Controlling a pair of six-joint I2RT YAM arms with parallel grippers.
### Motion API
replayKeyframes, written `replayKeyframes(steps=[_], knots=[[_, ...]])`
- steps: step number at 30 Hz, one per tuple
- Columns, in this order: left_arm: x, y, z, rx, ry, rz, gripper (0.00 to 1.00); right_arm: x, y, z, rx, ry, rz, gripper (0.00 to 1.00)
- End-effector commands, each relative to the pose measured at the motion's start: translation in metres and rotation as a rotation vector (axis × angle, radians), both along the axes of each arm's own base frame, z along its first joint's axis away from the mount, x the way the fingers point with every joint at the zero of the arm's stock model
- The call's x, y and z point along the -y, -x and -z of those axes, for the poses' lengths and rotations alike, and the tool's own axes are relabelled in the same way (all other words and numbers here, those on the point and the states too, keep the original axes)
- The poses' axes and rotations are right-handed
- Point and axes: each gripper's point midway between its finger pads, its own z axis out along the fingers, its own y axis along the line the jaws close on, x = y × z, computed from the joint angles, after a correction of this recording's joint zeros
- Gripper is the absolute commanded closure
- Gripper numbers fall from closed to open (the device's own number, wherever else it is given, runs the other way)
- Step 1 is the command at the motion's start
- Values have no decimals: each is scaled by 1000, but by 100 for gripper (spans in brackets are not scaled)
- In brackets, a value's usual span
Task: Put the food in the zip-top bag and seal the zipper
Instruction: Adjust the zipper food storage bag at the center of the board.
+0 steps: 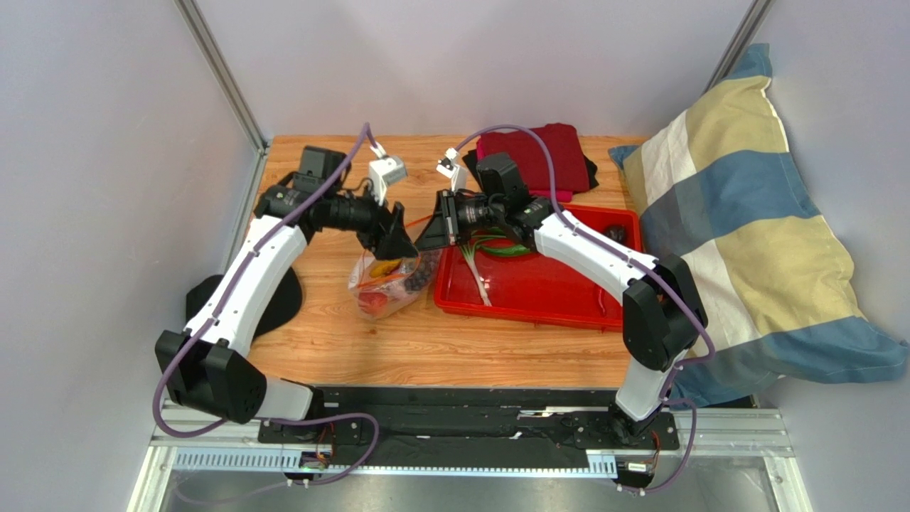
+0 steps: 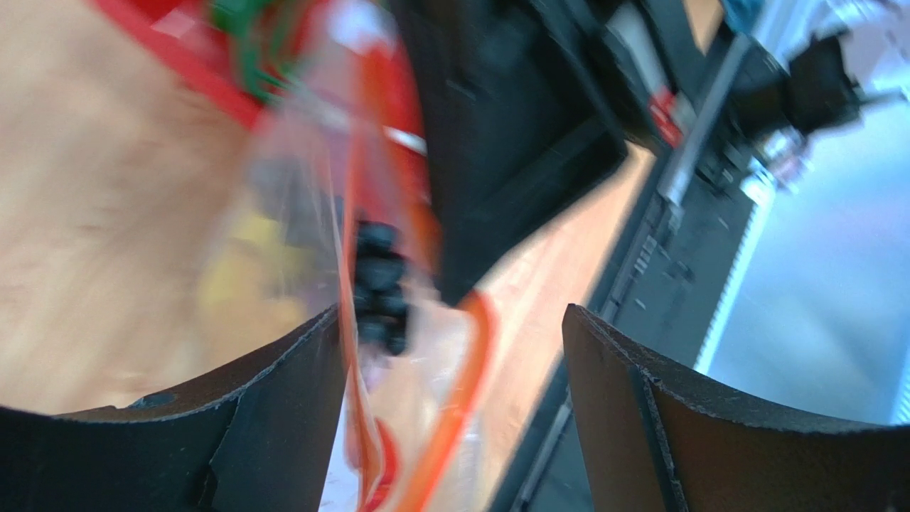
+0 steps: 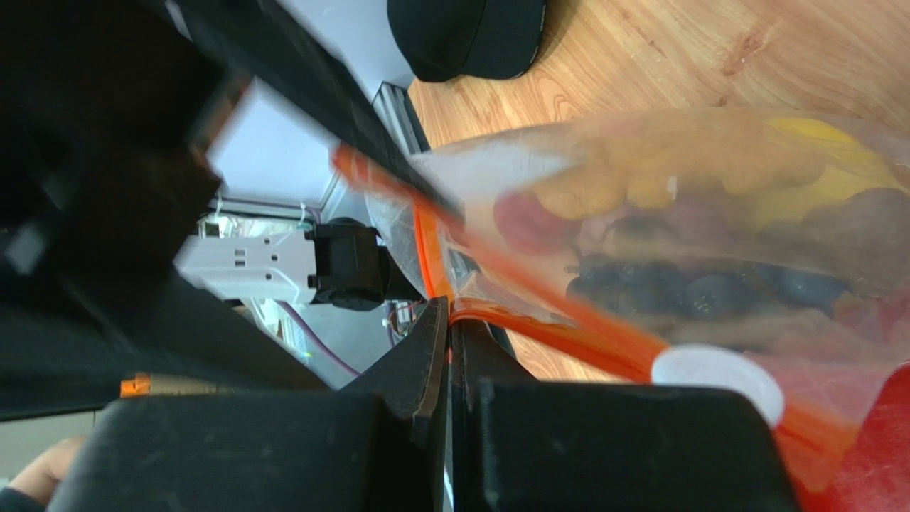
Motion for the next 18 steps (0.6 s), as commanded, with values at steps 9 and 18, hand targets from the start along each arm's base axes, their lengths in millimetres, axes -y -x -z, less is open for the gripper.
replayKeyframes(steps=[9,18], knots=[[-2,4,27,122,-109,-70,27,-12,-10,-43,-63,-93,99,100],[-7,-10,35,166,-169,-100,59,-13,-10,-46,-121,-109,112,100]])
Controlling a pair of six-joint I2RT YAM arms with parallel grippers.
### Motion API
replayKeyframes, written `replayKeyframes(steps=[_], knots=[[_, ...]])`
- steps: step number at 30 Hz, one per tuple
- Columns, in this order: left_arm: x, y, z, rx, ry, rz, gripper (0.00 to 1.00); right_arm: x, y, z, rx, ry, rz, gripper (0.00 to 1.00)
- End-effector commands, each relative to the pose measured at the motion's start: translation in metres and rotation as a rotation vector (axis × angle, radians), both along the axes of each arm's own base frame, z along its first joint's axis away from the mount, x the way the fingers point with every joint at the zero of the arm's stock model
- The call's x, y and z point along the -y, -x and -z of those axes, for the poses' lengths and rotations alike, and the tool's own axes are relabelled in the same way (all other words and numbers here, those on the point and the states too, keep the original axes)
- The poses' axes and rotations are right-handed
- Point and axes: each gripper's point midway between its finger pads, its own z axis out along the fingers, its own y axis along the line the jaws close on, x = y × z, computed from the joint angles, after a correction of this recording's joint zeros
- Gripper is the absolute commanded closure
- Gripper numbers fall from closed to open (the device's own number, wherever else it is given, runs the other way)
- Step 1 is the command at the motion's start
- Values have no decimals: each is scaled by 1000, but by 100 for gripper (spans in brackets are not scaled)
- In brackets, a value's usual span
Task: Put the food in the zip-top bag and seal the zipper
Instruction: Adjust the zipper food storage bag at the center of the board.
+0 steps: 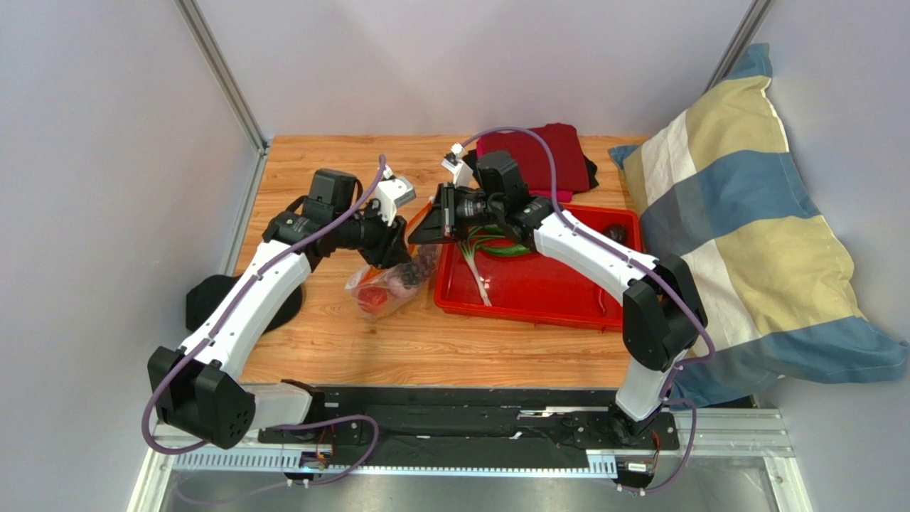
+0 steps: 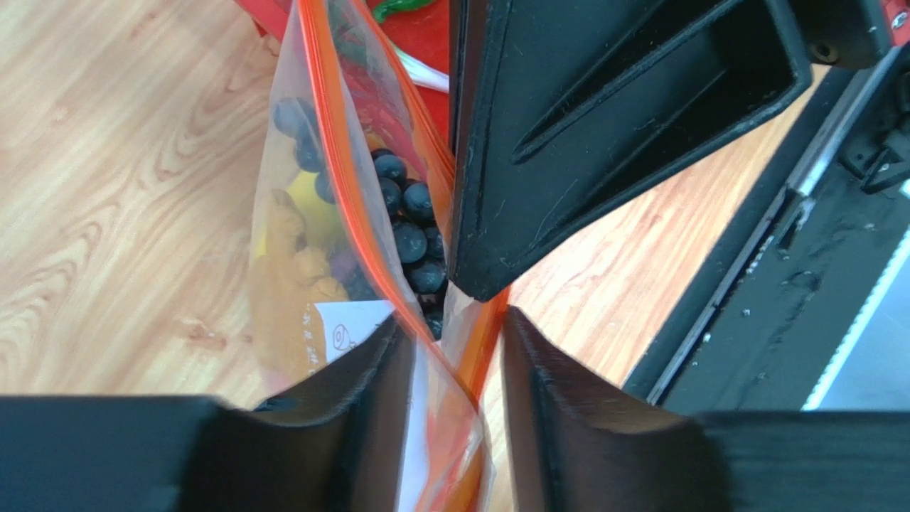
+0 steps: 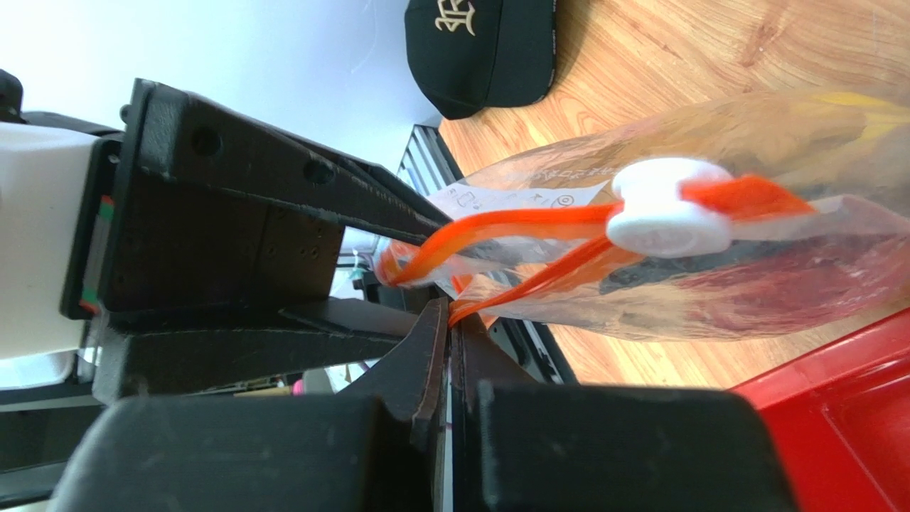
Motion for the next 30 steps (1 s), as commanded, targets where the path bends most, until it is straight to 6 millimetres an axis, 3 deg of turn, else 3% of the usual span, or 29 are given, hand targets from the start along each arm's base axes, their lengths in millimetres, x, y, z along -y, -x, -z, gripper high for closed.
replayKeyframes(steps=[1,3,4,7,9,12,13,14,16,18,19,20,23,25,28,30], knots=[[-1,-12,0,49,-40,-3,64,-7,-2,-33,36,-84,2,100],[-1,-11,-1,39,-45,2,60,-7,-4,-34,41,-83,12,100],[-1,-8,-1,25,-41,3,48,-8,-6,-33,32,-81,19,100],[4,-6,-7,40,-12,-8,32,-10,-9,-34,21,-80,31,100],[6,-8,-5,59,-18,-18,31,-13,-9,-35,21,-83,32,100],[2,-15,-2,72,-58,-57,47,-15,-10,-33,14,-82,30,100],[-2,-18,2,63,-81,-75,62,-15,-8,-34,19,-82,24,100],[-4,-19,1,64,-93,-84,70,-14,-8,-34,31,-83,20,98],[-8,-18,7,32,-130,-89,90,-9,-7,-31,33,-73,20,91],[-13,-15,7,14,-154,-83,98,0,-12,-26,34,-64,29,75],[-14,-14,7,3,-159,-78,100,6,-13,-25,33,-61,34,65],[-16,-15,5,11,-164,-66,100,14,-18,-24,31,-60,43,47],[-22,-9,0,29,-168,-28,100,37,-22,-27,94,-63,35,26],[-27,-8,-7,51,-156,-15,100,50,-16,-37,245,-55,-6,24],[-28,1,-20,85,-101,79,100,67,-9,-31,451,-3,-62,22],[-31,5,-25,114,-91,126,100,76,-8,-16,512,32,-81,21]])
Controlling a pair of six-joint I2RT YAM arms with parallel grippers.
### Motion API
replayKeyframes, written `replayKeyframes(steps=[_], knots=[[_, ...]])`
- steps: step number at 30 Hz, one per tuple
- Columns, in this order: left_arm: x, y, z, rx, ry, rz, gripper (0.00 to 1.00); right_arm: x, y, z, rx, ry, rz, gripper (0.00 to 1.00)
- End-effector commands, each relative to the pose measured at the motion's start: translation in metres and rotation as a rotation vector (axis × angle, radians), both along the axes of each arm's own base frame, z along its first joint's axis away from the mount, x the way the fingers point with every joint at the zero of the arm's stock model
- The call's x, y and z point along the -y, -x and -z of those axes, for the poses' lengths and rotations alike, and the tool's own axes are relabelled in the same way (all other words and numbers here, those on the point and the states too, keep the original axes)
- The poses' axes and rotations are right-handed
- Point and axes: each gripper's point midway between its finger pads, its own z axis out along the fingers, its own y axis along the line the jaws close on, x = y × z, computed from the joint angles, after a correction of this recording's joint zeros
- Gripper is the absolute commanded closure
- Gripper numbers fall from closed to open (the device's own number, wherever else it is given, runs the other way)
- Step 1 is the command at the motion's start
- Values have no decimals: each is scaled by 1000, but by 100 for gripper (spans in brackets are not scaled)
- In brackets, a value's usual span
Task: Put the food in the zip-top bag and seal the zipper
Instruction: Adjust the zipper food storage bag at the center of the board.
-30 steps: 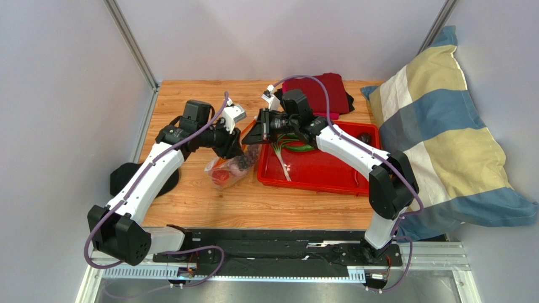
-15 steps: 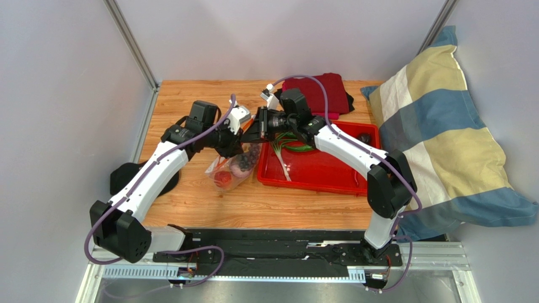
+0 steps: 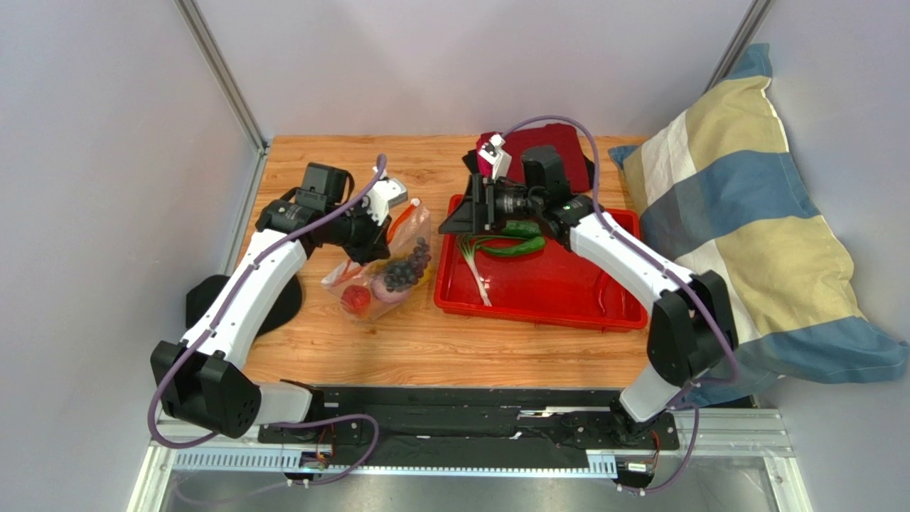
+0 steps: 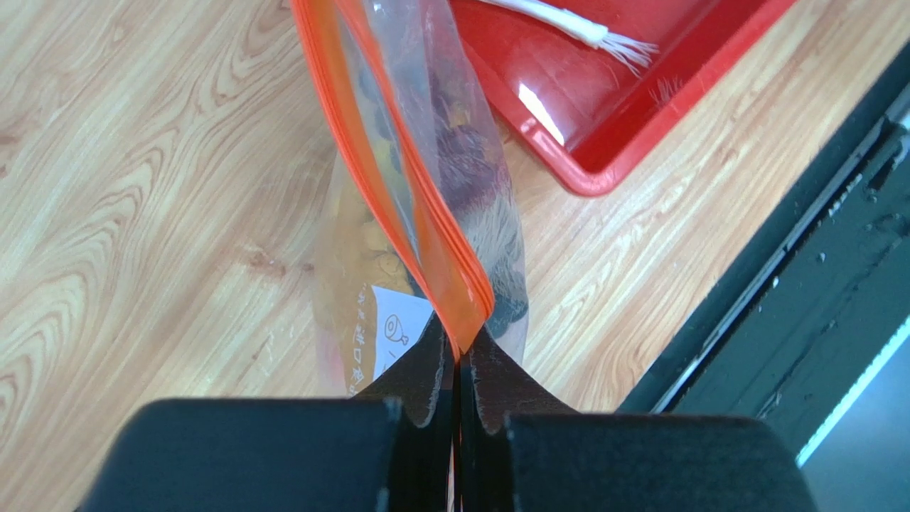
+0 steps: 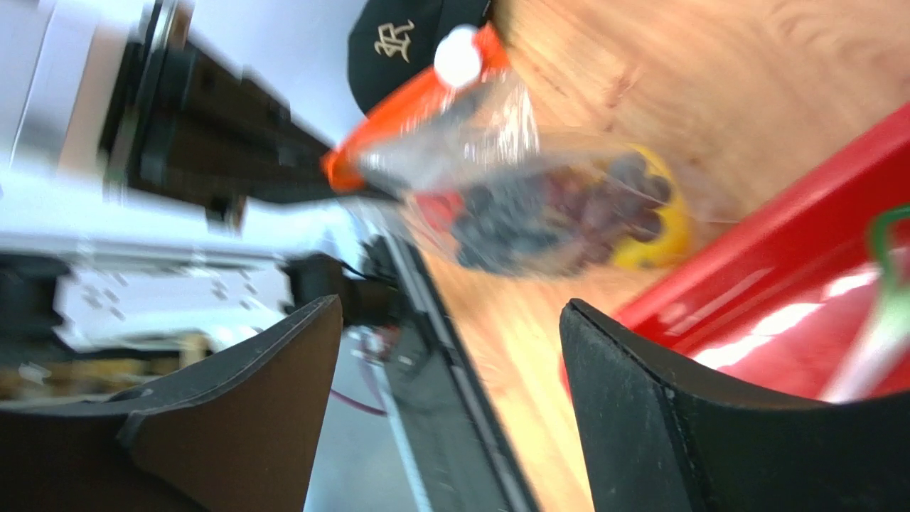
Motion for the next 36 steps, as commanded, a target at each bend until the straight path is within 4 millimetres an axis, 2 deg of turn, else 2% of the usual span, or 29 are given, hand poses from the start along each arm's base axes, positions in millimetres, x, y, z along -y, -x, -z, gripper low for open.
replayKeyframes(steps=[1,3,4,8,11,12,13,15,16,17,21,24,25,27,30,33,36], knots=[[5,19,-41,124,94,195,100,19,18,-16,434,39,-156,20],[6,28,-44,154,88,276,100,24,20,-2,526,67,-198,19],[8,35,-46,170,104,320,100,26,19,1,641,83,-236,18],[9,51,-48,282,90,481,100,22,20,-5,803,36,-309,16],[9,63,-50,349,79,588,100,15,22,-14,824,-8,-363,15],[9,65,-51,370,75,615,100,13,21,-12,809,-13,-375,15],[7,64,-50,393,56,640,100,11,24,-22,825,-51,-414,15],[4,65,-45,383,34,652,100,11,30,-24,847,-81,-461,15],[3,63,-45,410,9,683,100,10,40,-30,865,-132,-515,0],[1,66,-43,400,-1,697,100,9,45,-32,882,-153,-544,0],[-3,59,-43,427,-42,701,100,-2,51,-38,925,-165,-559,1],[-3,58,-41,417,-43,696,100,-8,52,-44,957,-175,-554,13],[-3,59,-41,421,-41,700,100,-11,54,-45,967,-177,-557,21],[-2,60,-41,429,-32,701,100,-15,54,-44,974,-173,-558,28],[-1,60,-41,438,-28,700,100,-20,50,-40,962,-170,-562,49],[0,61,-41,439,-23,698,100,-24,46,-38,956,-160,-553,62],[0,61,-39,433,-20,691,100,-28,45,-40,947,-161,-540,64]])
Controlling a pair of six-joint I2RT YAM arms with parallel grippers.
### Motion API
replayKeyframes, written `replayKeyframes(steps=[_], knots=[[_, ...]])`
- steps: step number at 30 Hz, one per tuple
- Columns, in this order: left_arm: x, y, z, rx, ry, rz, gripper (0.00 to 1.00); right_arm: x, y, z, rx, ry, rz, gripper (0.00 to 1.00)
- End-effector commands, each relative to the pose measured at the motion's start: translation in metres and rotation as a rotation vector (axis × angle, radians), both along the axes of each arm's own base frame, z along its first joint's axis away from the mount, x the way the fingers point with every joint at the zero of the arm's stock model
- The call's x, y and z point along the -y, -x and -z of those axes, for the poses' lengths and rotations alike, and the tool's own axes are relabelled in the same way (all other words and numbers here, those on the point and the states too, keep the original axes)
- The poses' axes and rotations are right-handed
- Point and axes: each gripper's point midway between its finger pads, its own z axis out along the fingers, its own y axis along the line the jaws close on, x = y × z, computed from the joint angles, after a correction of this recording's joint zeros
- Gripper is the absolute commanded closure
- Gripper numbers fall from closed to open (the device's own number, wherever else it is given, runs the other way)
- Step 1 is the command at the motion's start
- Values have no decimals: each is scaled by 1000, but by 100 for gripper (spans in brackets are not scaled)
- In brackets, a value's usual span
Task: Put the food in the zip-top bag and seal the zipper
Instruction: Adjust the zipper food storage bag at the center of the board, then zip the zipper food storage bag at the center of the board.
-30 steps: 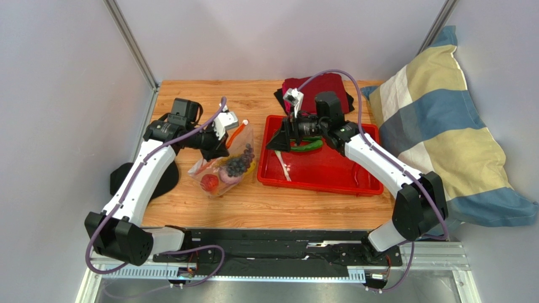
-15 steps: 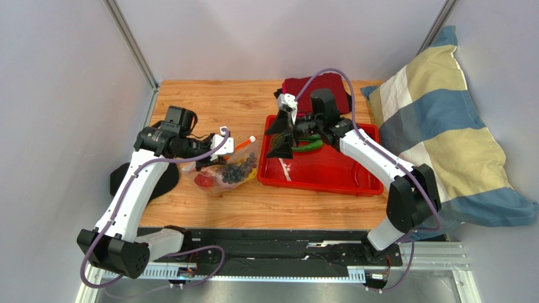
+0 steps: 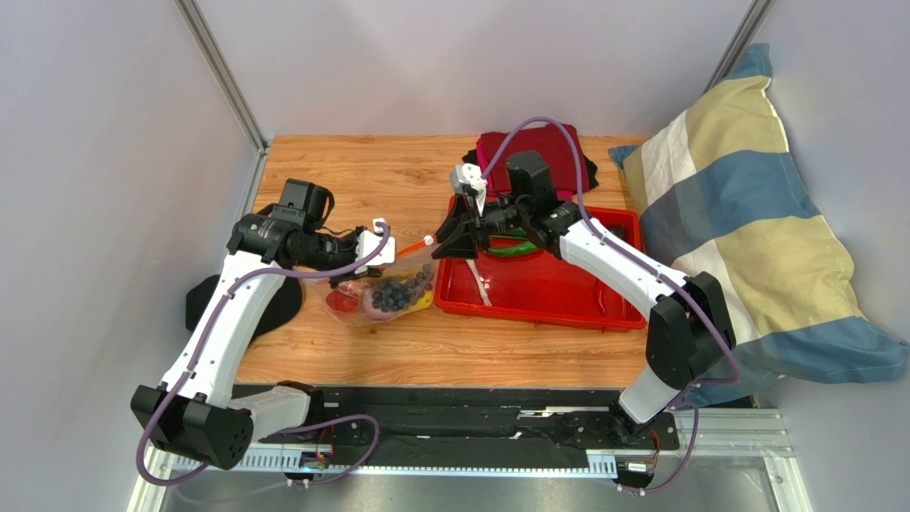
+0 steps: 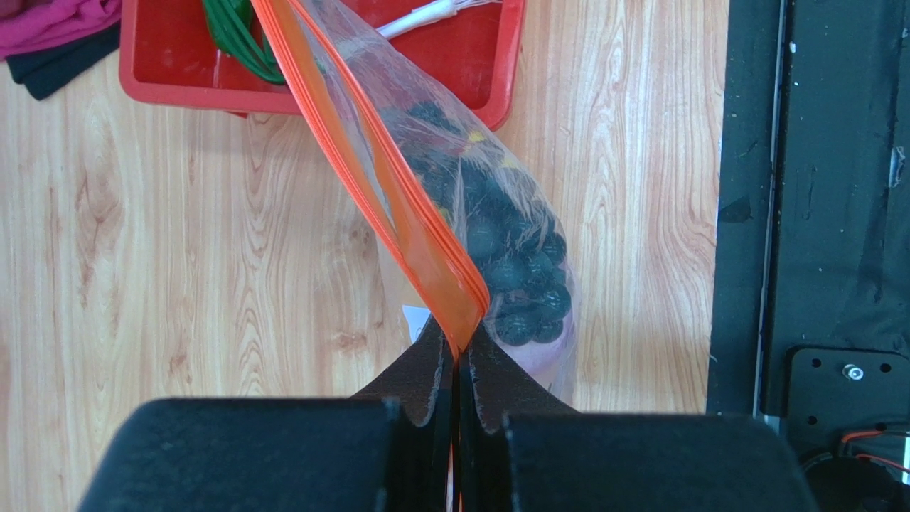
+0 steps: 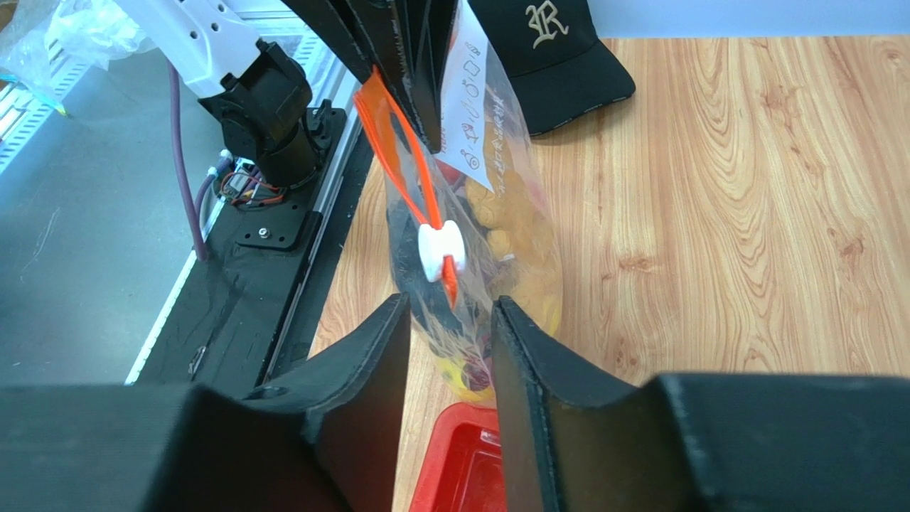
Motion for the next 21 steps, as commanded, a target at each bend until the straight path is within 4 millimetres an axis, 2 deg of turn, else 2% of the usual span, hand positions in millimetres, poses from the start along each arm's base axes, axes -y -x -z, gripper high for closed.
replayKeyframes(steps=[1,2,5,6,7,10,11,12,13,14,16,19,21], knots=[[9,1,-12,68,59,51,100,-12,-10,-24,102,-66,6,67],[10,1,-12,64,63,49,100,-13,-10,-24,107,-67,4,71],[10,1,-11,54,64,39,100,-15,-9,-23,108,-62,11,96],[10,1,-10,44,65,30,100,-15,-8,-22,110,-61,13,100],[10,0,-10,43,68,24,100,-14,-8,-22,108,-59,13,100],[11,-3,-13,26,91,-29,87,-13,-6,-22,107,-58,16,100],[12,-6,-18,28,106,-49,72,-12,-6,-22,110,-58,18,100],[14,-8,-26,-6,138,-111,66,-12,-6,-21,113,-59,20,100],[18,-18,-40,28,178,-141,62,-12,-6,-22,120,-62,23,100],[20,-22,-50,35,211,-171,52,-12,-7,-20,118,-59,24,100],[28,-26,-72,14,295,-222,45,-12,-7,-19,128,-59,23,100],[41,-29,-92,-2,362,-242,39,-13,-6,-19,128,-55,19,100],[46,-35,-94,-21,360,-272,38,-15,-6,-21,131,-55,18,100]])
